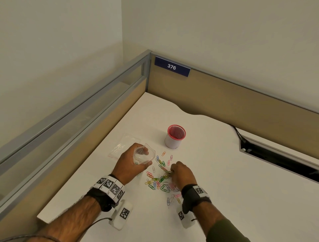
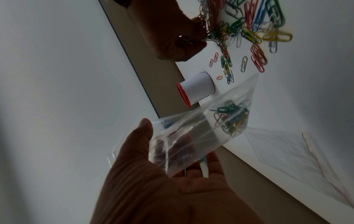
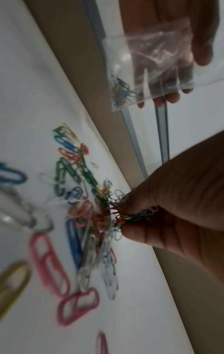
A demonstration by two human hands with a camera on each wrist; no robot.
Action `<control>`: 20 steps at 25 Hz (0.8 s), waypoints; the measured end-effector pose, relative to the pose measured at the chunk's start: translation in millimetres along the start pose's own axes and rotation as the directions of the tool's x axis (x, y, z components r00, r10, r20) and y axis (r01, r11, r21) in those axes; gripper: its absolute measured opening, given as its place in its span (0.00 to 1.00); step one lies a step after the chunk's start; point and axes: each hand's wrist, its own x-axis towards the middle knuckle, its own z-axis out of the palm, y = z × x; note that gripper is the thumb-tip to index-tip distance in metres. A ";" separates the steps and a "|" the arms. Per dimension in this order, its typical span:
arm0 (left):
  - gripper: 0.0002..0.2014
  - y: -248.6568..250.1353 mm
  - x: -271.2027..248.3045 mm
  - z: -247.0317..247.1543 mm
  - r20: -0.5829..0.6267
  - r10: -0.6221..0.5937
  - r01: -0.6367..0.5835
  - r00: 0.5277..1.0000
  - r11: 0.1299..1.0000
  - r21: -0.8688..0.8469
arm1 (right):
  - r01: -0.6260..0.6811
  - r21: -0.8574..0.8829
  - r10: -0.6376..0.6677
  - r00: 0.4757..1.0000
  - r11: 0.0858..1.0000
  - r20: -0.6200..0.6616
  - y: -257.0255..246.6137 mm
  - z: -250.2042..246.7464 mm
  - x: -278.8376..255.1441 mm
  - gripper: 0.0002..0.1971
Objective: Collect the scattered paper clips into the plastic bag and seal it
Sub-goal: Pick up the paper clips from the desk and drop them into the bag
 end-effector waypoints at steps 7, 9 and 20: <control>0.18 -0.6 6.0 2.9 0.034 -0.004 0.004 0.999 1.000 0.021 | -0.100 0.327 0.146 0.982 0.940 -0.122 17.4 -25.1 -1.3 0.06; 0.18 1.1 9.4 6.5 0.041 0.002 -0.003 0.999 1.000 0.024 | -0.101 0.395 0.163 0.978 0.913 -0.127 15.8 -34.6 -6.2 0.05; 0.19 1.5 17.0 20.7 0.070 0.002 -0.006 0.998 0.998 0.068 | 0.295 0.489 -0.137 0.933 0.821 -0.334 -79.7 -138.2 -31.4 0.05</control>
